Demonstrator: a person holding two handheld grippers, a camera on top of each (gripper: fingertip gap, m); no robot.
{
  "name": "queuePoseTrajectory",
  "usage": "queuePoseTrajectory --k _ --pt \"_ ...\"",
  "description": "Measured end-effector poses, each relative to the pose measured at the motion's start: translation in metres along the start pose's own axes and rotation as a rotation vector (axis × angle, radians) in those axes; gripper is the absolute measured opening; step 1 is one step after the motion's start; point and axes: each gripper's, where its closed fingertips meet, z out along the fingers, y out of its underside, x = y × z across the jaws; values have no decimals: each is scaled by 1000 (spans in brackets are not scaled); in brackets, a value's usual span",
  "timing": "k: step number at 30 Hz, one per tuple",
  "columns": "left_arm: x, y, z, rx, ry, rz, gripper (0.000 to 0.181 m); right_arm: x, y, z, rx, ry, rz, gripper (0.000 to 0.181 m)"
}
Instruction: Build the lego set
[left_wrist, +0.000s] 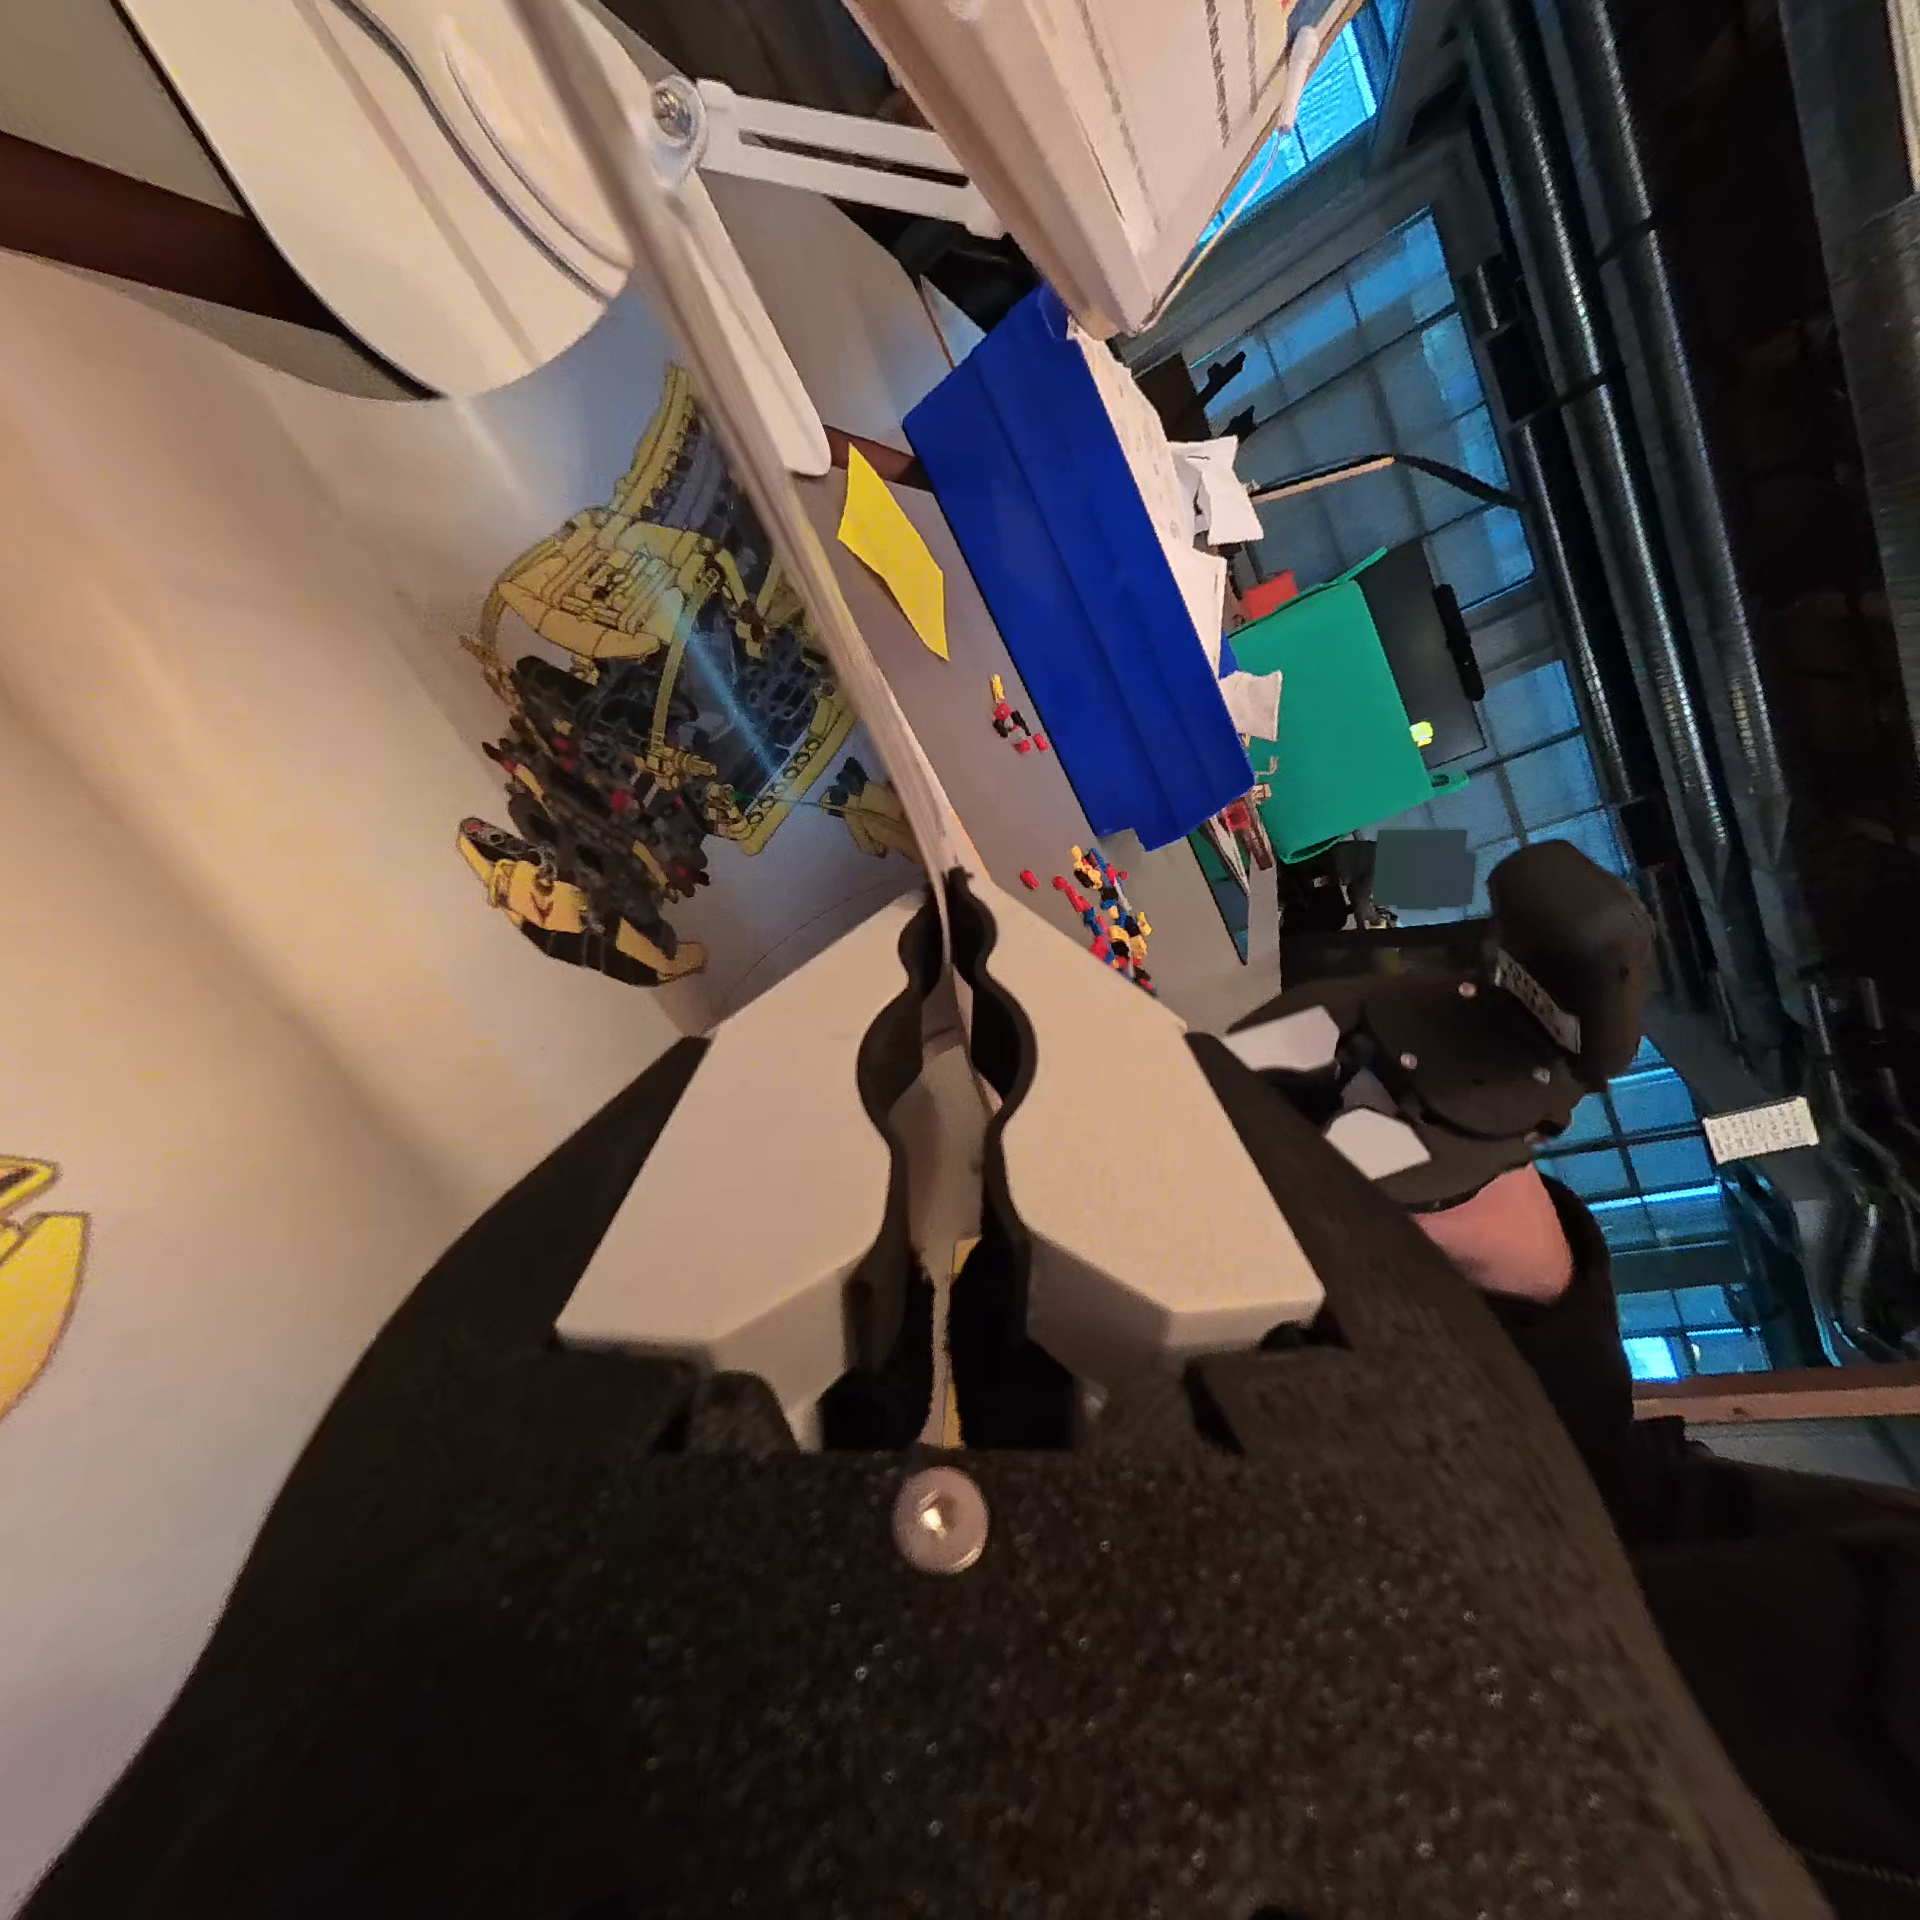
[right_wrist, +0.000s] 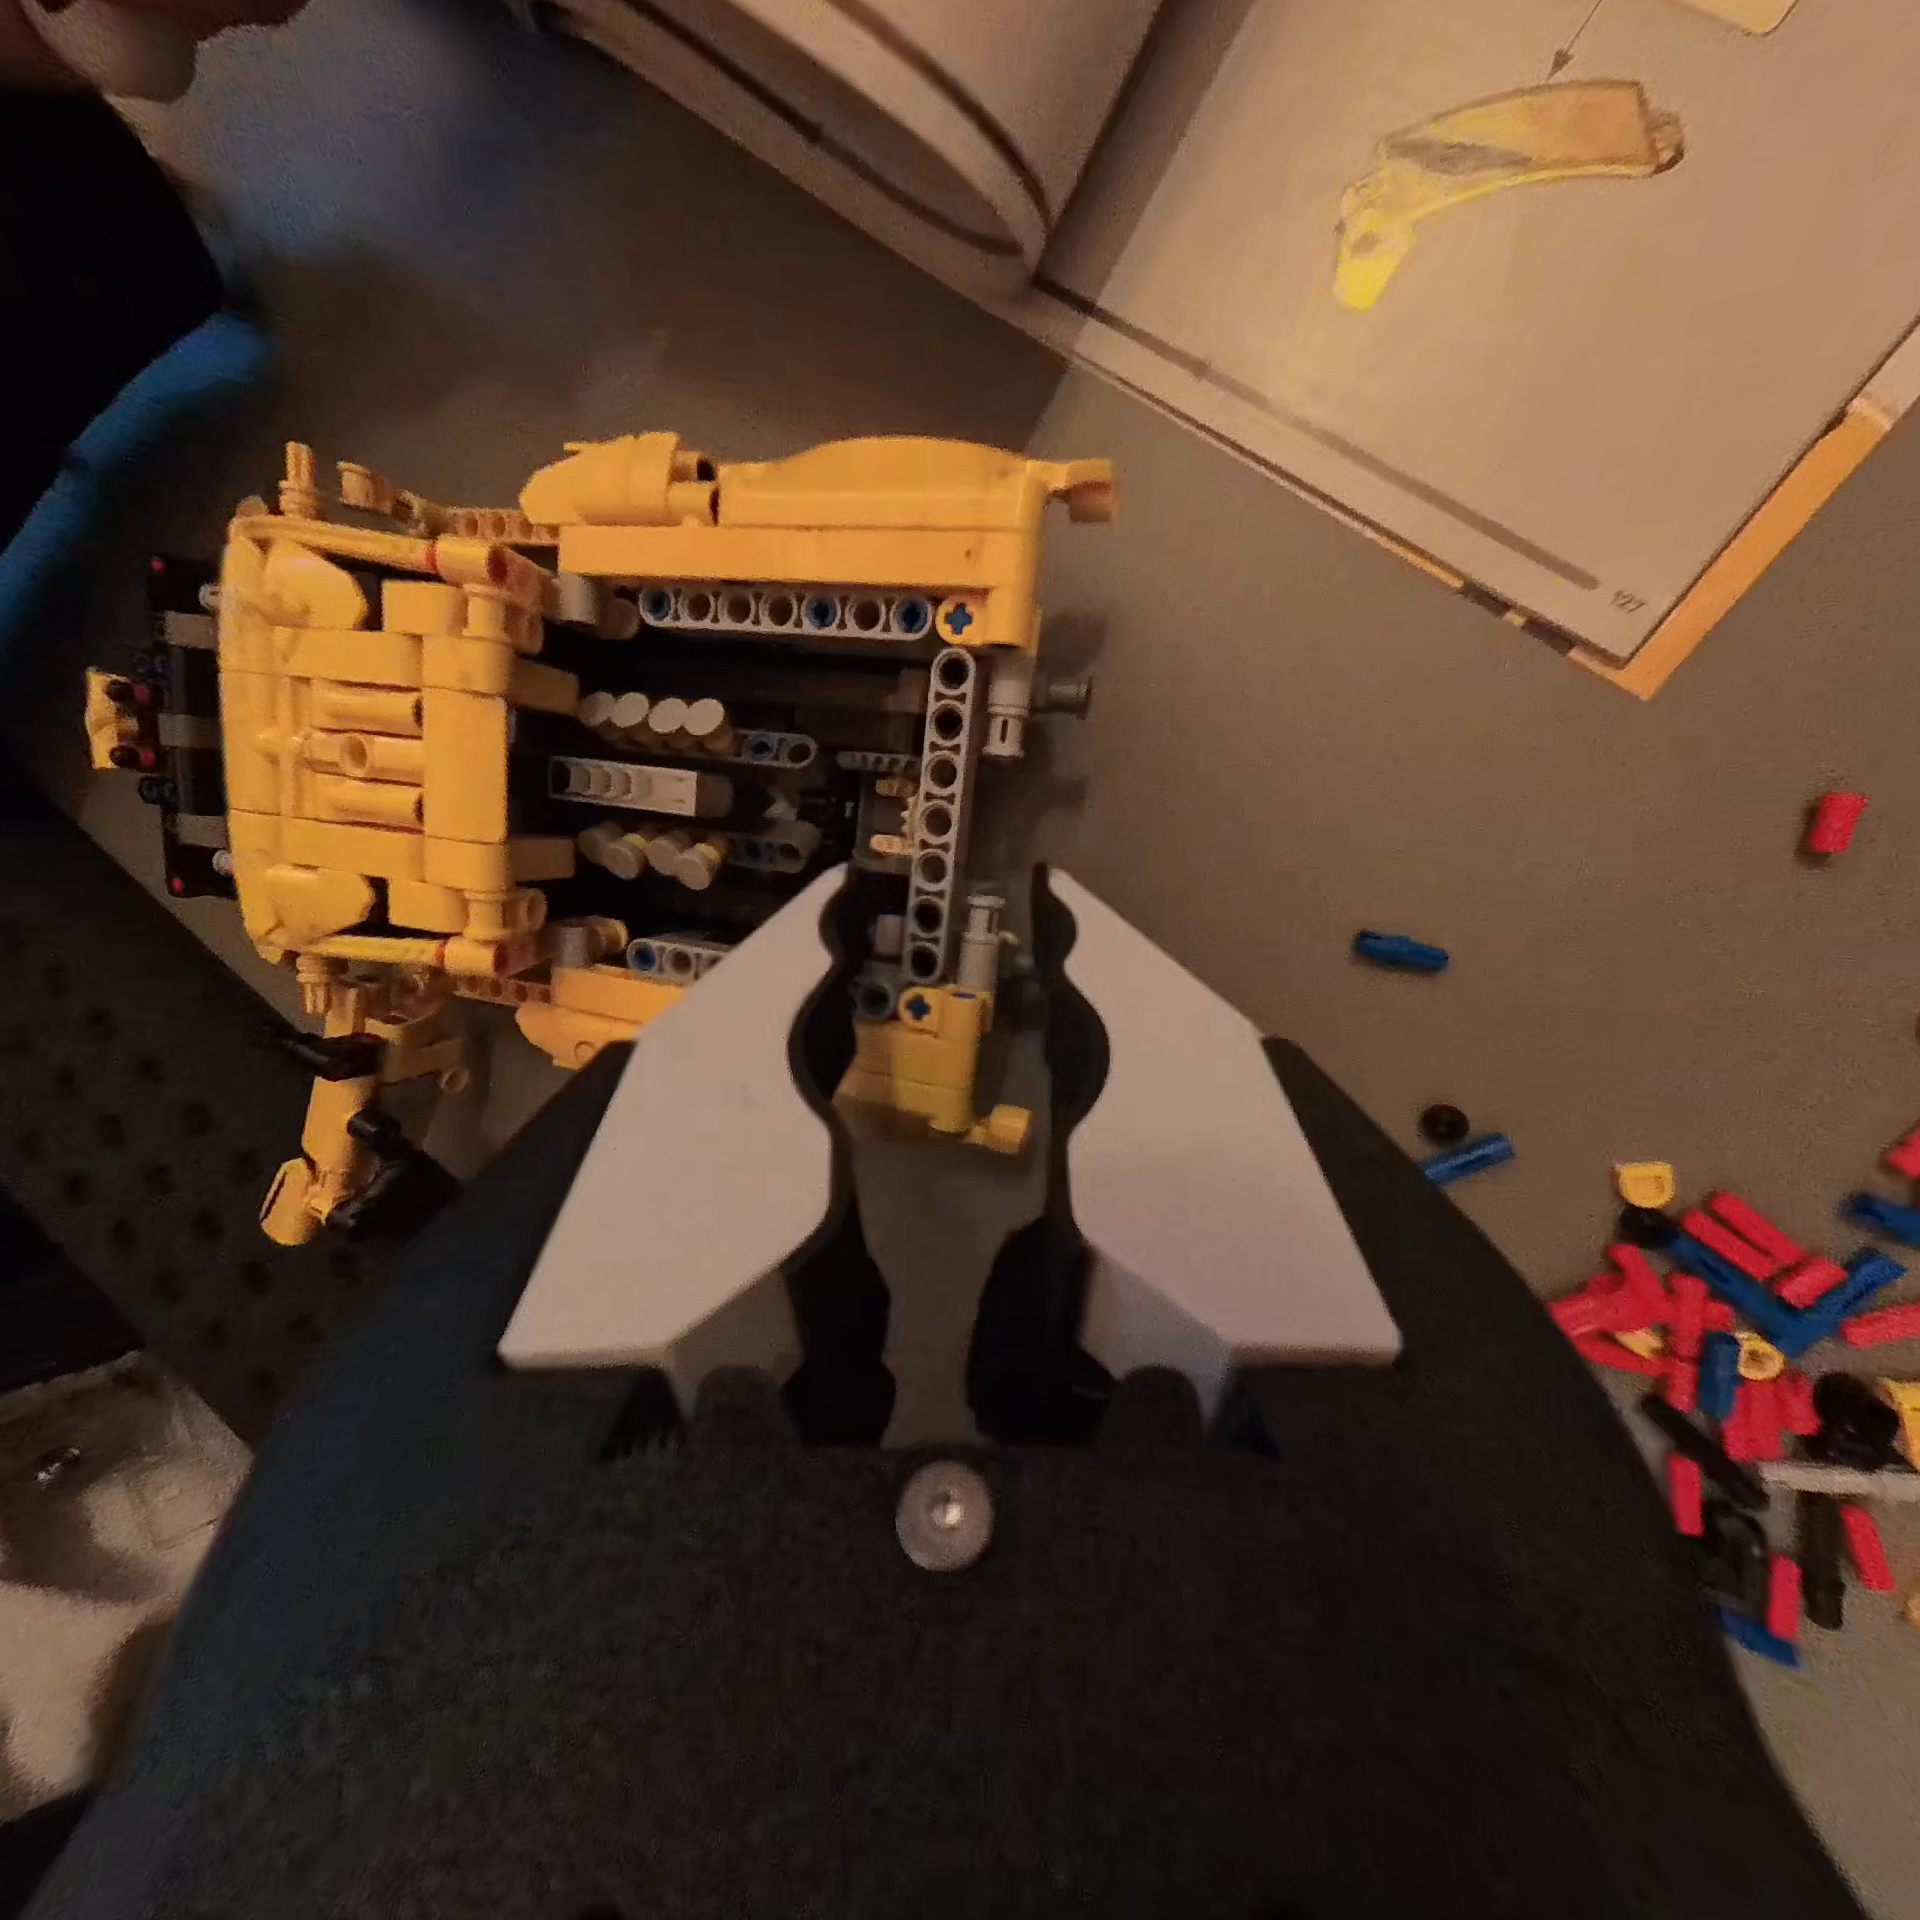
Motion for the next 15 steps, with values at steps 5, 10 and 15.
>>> queuePoseTrajectory --k 5,10,15 --pt "19 3 -1 -10 81 19 0 -22 -104 -52 388 -146 -120 62" --pt "39 1 -4 12 215 -28 0 -24 -162 11 291 -246 -160 104" --pt "48 0 -9 18 311 -80 3 -20 -168 31 316 -247 -178 78"
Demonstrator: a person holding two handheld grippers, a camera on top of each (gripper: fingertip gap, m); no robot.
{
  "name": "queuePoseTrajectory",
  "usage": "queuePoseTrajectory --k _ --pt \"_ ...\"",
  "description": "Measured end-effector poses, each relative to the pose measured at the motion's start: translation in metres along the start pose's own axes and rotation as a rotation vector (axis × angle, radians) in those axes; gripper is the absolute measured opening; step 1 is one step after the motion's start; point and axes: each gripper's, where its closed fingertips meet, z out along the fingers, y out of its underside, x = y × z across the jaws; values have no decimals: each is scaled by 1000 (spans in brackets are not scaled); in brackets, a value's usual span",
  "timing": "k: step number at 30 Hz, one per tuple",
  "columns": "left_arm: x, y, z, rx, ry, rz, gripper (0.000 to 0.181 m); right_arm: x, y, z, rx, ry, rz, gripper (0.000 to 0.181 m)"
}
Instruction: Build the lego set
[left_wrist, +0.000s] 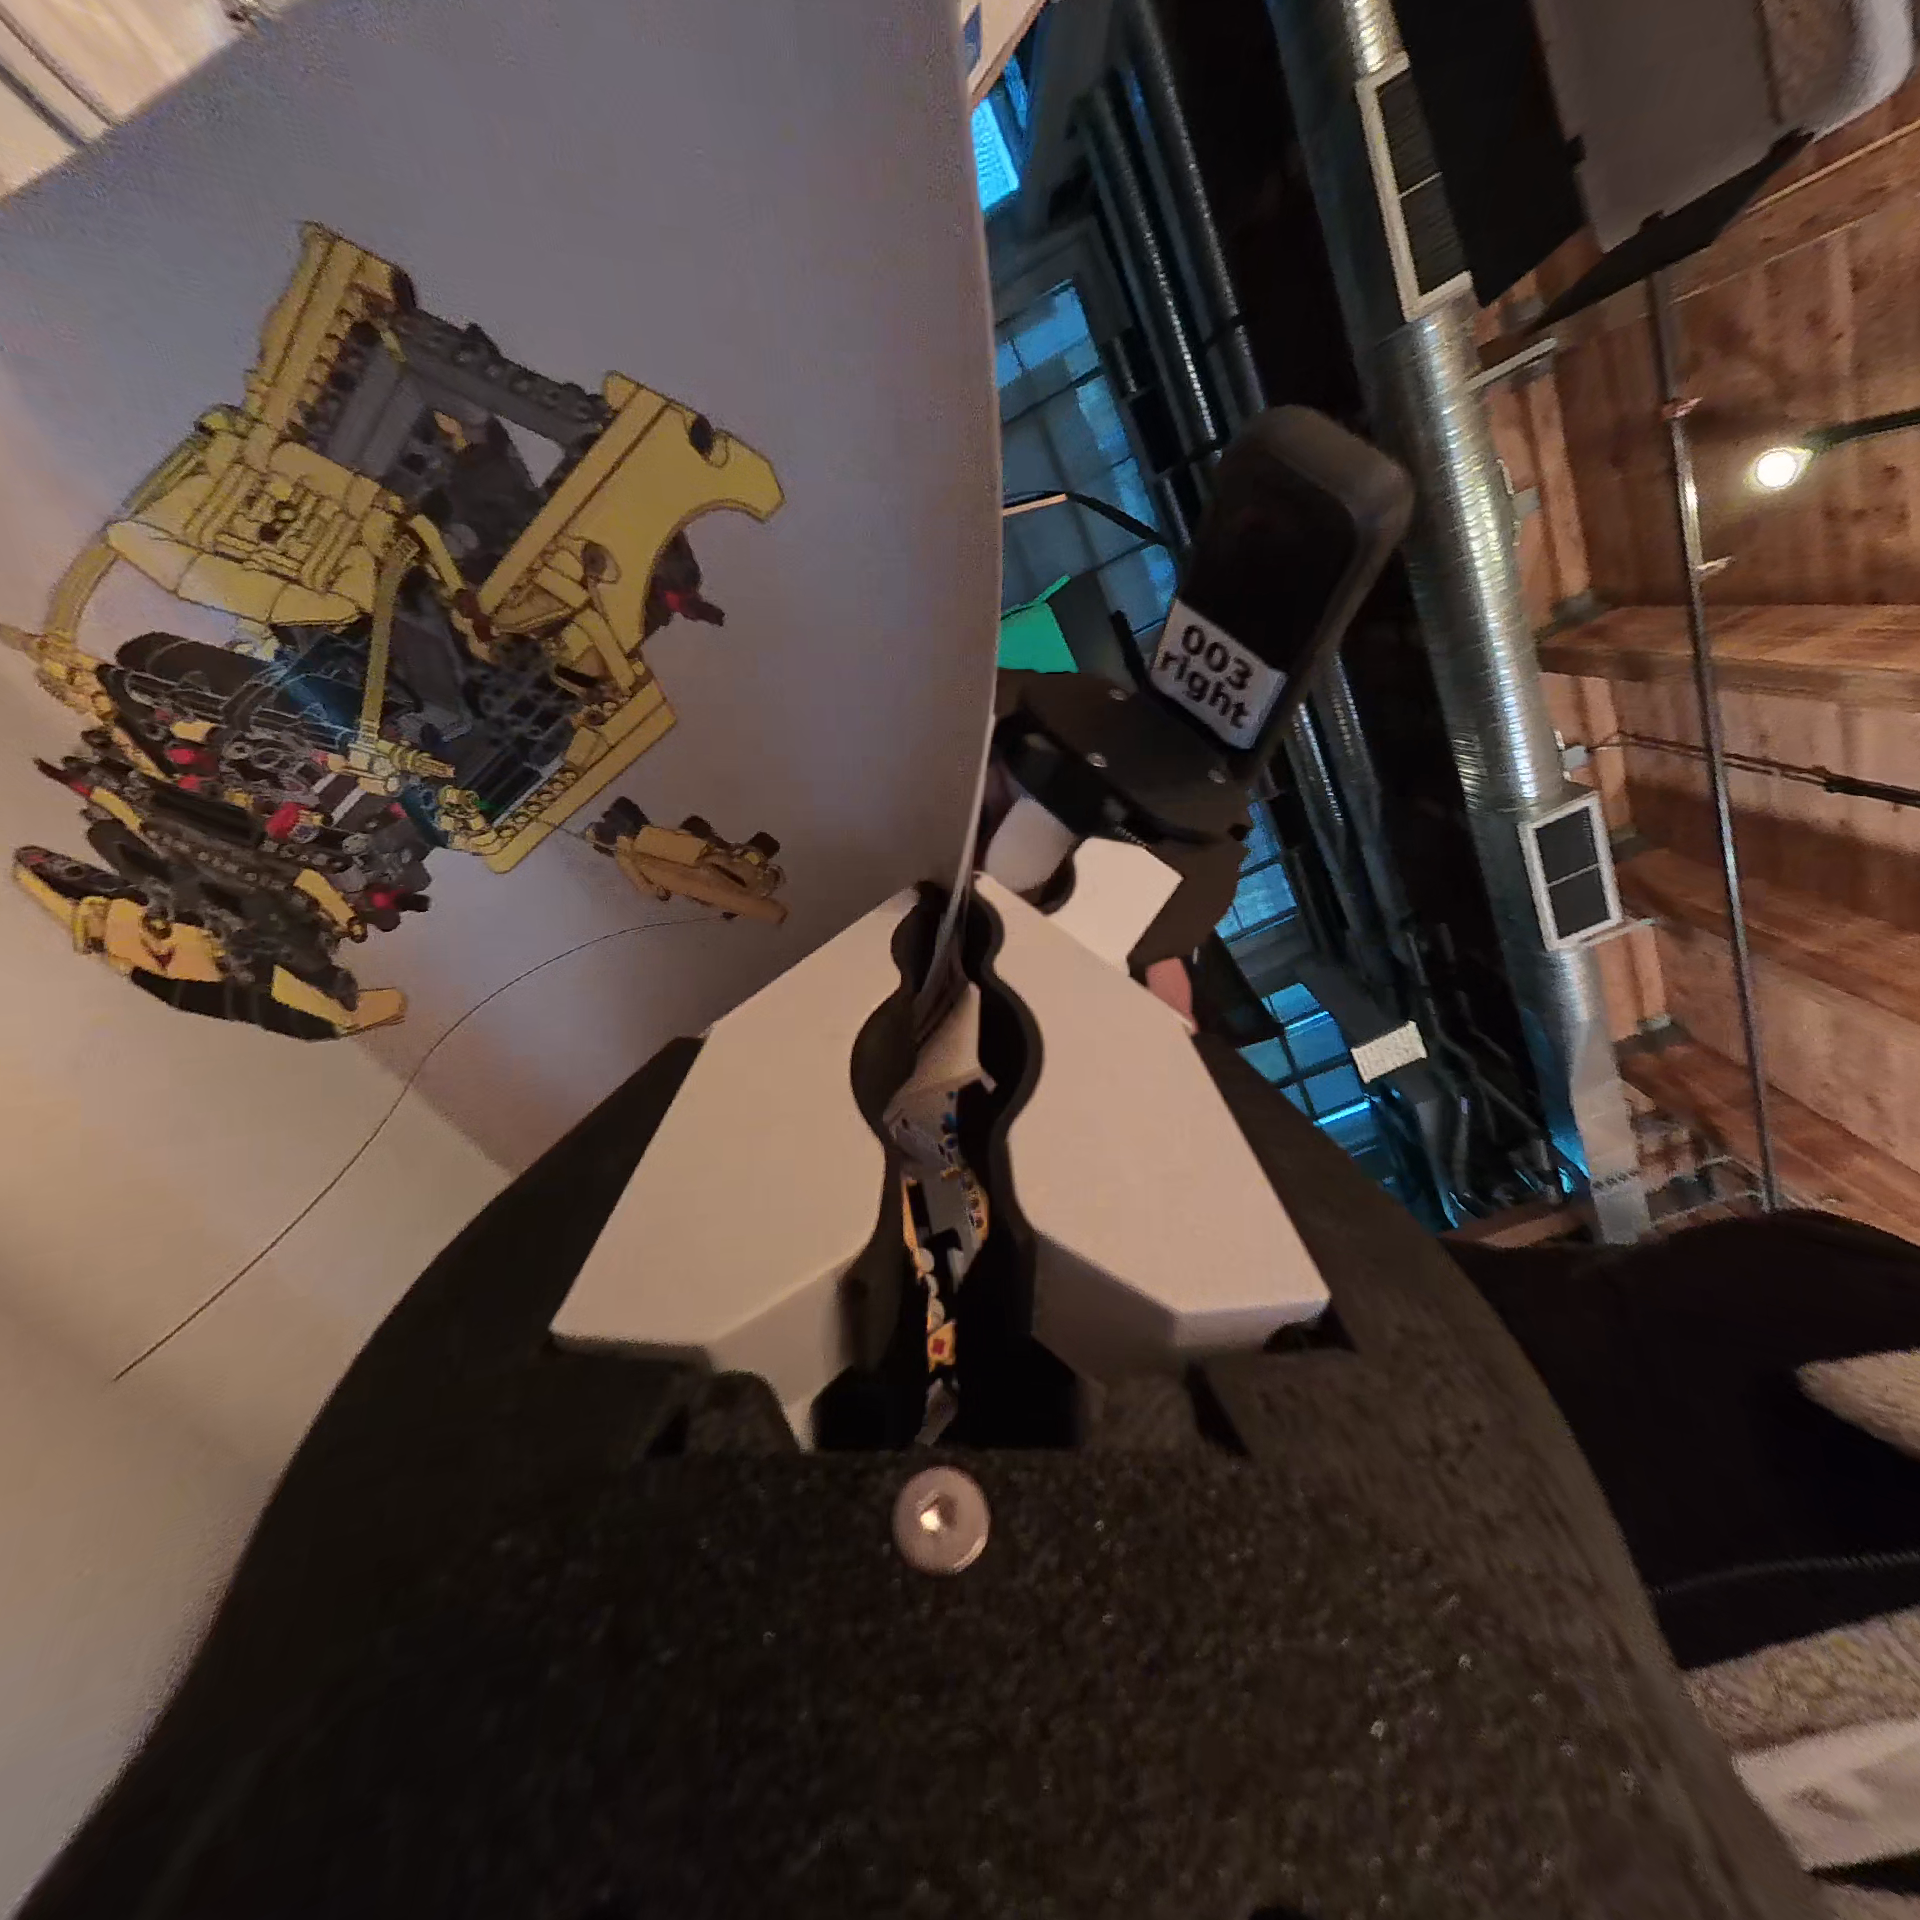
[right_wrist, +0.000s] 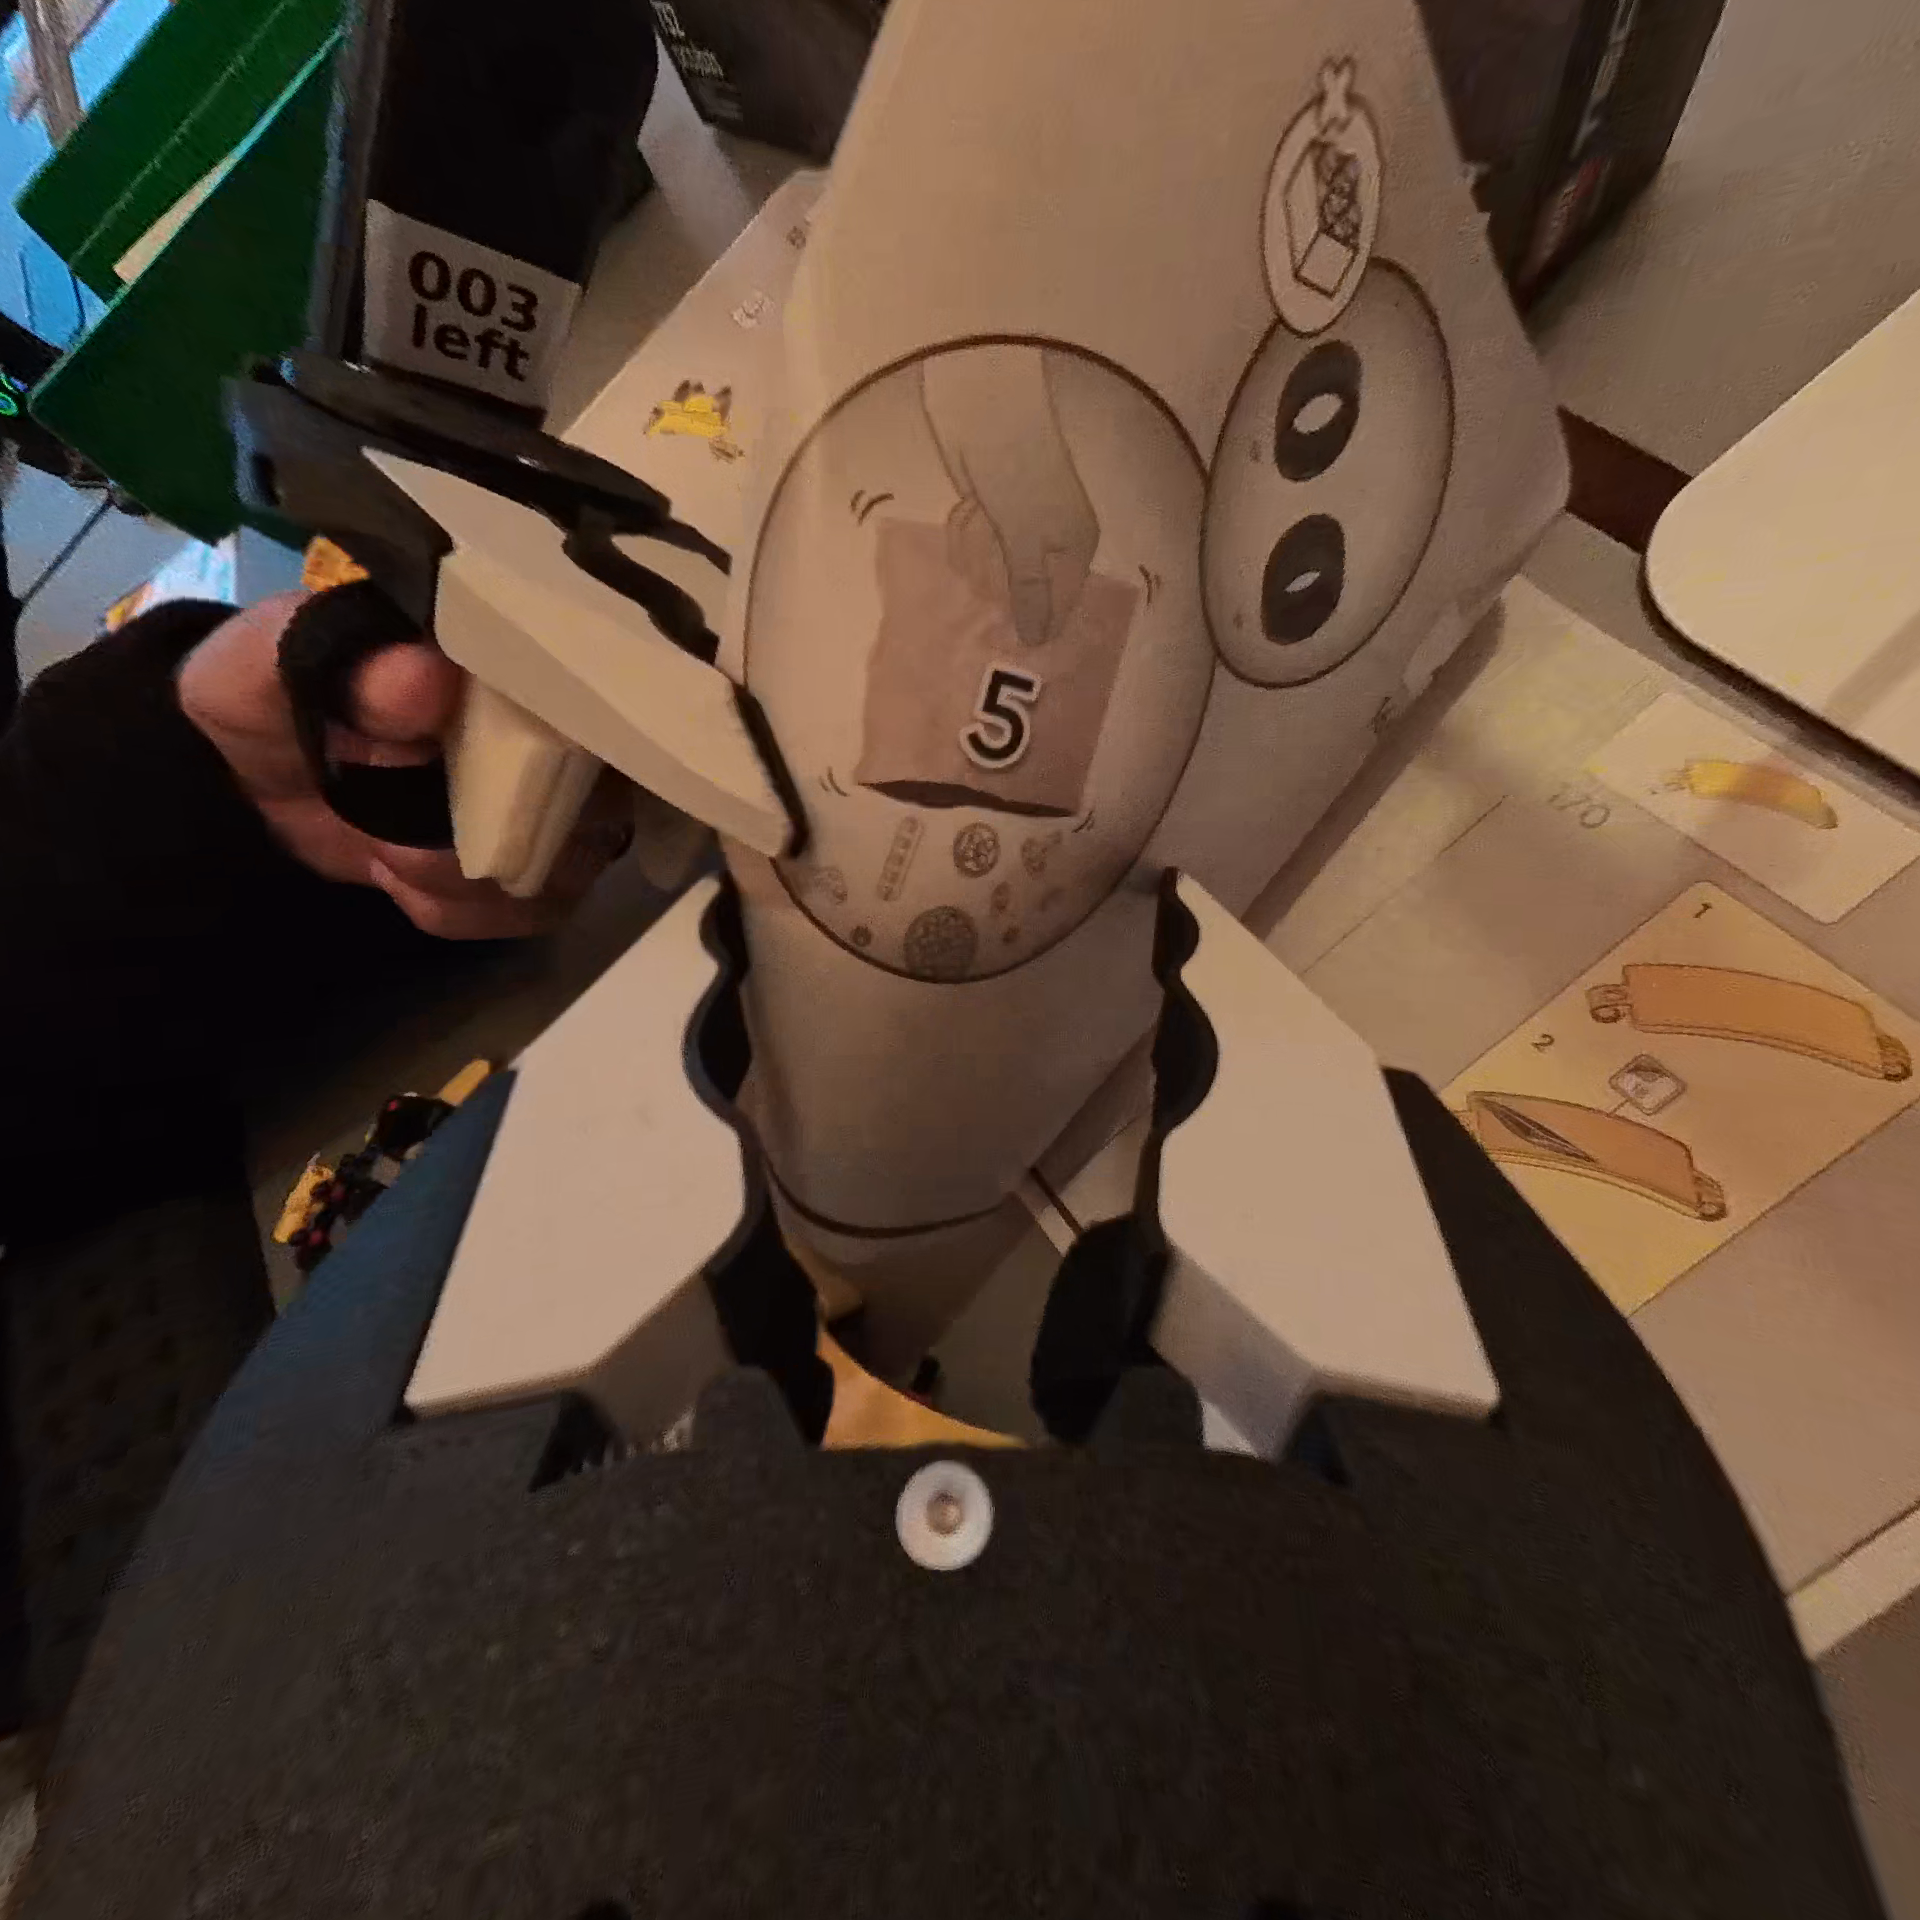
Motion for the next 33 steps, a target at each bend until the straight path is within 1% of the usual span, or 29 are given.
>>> queuePoseTrajectory --k 5,9,14,15,18,20,21,22,24,25,26,27,29,32,33 --pt "6 2 0 -18 51 17 4 6 -2 -14 65 -92 88 74" --pt "3 2 0 -13 33 22 5 10 -2 -21 104 -144 143 69" --pt "0 0 -4 -1 25 14 5 22 4 -29 112 -133 164 62" --pt "-2 0 -4 -3 14 18 0 24 6 -31 108 -127 171 61" --pt "-15 2 -8 -25 -75 24 0 36 16 -41 78 -86 187 61" --pt "-20 1 -16 -28 -114 10 0 48 22 -53 55 -24 194 62" --pt "-24 1 -22 -38 -149 -2 0 57 28 -62 28 35 193 63" --pt "-29 1 -30 -50 -192 -6 0 69 37 -72 -17 128 192 70" --pt "-35 -1 -49 -65 -276 -1 0 91 57 -96 -131 316 157 59" --pt "-35 -3 -60 -74 -317 6 0 97 60 -105 -159 381 138 58" --pt "-33 -5 -73 -76 -356 26 0 94 57 -107 -155 383 119 58" --pt "-30 -6 -86 -82 -401 49 0 86 50 -100 -131 350 95 59" --pt "-31 -2 -118 -130 -524 81 0 70 40 -74 -113 248 -6 64" --pt "-34 1 -174 -227 -724 137 0 64 38 -33 -154 146 -186 88" --pt "-34 0 -191 -253 -776 149 0 67 37 -23 -161 140 -259 95"
